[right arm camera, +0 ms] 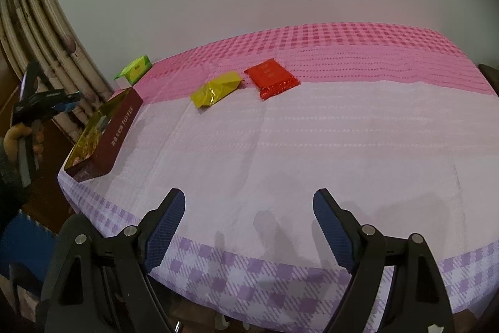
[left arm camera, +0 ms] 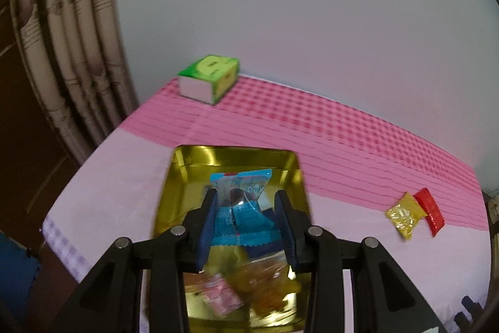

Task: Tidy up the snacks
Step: 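Carry the blue-wrapped candy with the left gripper over the tin tray, then lower the blue-wrapped candy into the tin tray and open the left gripper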

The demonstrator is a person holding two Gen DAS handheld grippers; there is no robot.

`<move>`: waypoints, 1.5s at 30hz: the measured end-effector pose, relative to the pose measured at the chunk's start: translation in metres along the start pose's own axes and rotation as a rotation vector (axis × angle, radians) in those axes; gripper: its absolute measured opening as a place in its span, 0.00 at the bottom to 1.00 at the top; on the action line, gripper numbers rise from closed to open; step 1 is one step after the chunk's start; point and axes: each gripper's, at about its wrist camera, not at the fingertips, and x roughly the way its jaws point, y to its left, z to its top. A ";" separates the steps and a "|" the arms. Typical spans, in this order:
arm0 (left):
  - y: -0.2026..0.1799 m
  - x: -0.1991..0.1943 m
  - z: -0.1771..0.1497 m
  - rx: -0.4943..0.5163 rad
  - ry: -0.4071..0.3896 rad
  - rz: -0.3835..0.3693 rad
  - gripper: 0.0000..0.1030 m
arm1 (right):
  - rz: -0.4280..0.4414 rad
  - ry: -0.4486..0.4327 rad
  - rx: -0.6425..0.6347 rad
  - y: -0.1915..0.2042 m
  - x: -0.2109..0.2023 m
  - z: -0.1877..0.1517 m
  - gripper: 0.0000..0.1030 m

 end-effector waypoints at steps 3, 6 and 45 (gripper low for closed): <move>0.020 -0.005 -0.006 -0.020 0.005 0.009 0.36 | -0.002 0.005 0.004 0.000 0.001 -0.001 0.80; 0.035 -0.006 -0.016 -0.029 0.019 0.021 0.36 | -0.005 0.002 0.002 0.001 0.001 -0.001 0.80; 0.039 0.040 -0.083 0.002 0.144 0.080 0.36 | -0.012 0.061 0.006 -0.001 0.016 -0.009 0.81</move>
